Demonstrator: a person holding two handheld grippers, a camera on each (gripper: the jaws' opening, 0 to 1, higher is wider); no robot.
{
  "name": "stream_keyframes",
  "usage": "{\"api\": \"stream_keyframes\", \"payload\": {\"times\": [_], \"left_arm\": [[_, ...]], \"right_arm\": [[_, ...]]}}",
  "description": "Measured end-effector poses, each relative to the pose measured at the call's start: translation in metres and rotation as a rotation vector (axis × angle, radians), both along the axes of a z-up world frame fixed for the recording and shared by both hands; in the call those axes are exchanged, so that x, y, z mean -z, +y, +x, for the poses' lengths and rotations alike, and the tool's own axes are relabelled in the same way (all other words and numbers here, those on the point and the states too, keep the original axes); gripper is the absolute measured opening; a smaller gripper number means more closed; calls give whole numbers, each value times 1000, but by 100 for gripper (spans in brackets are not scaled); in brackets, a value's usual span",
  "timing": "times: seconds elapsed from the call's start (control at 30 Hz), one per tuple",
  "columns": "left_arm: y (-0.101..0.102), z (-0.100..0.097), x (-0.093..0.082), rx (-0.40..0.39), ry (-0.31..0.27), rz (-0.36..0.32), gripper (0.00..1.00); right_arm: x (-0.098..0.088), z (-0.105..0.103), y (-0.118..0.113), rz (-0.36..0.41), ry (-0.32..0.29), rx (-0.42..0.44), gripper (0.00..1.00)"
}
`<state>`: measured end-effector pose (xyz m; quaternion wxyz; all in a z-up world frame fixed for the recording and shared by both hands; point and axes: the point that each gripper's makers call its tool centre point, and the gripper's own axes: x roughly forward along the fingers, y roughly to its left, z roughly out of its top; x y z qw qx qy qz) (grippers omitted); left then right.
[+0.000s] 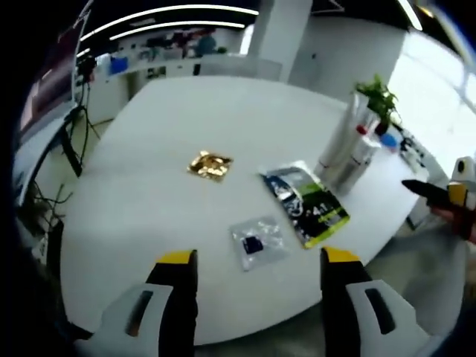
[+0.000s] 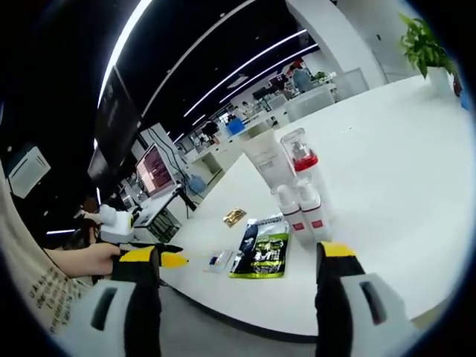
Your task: Arrange the skincare products in the storage area until every visible bottle or jar stands upright without overlapping.
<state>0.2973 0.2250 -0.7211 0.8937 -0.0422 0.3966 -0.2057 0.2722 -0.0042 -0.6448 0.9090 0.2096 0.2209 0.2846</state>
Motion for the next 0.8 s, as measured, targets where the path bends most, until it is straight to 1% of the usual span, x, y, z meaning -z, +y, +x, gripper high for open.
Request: {"api": "stream_keyframes", "payload": {"times": [0.07, 0.17, 0.23, 0.27, 0.33, 0.37, 0.4, 0.53, 0.6, 0.67, 0.8], "left_arm": [[0, -3, -1, 28, 1, 6, 65], [-1, -5, -6, 52, -4, -5, 68], [-1, -5, -9, 66, -11, -5, 71], [-2, -6, -10, 85, -18, -2, 74], [-5, -9, -12, 149, -33, 18, 80], [-6, -12, -12, 180, -34, 33, 82], [-8, -16, -13, 202, -30, 32, 83], [-9, -18, -18, 210, -34, -12, 89], [-13, -17, -23, 220, -63, -39, 91], [-14, -17, -26, 228, -82, -40, 93], [-13, -17, -25, 230, -94, -20, 94]], "right_arm": [[0, 0, 0, -2, 2, -1, 87], [1, 0, 0, -3, 5, -1, 87], [2, 1, 0, -4, 6, -2, 87], [2, 1, 0, -4, 7, -1, 87], [2, 0, 0, -4, 8, -1, 87], [2, 0, 0, -4, 9, 0, 87], [2, 0, 0, -4, 10, 0, 87], [2, 1, -1, -3, 13, 2, 87], [3, 1, -1, -4, 16, 3, 87], [3, 1, -1, -3, 17, 5, 87], [4, 1, -1, -5, 22, 5, 87]]}}
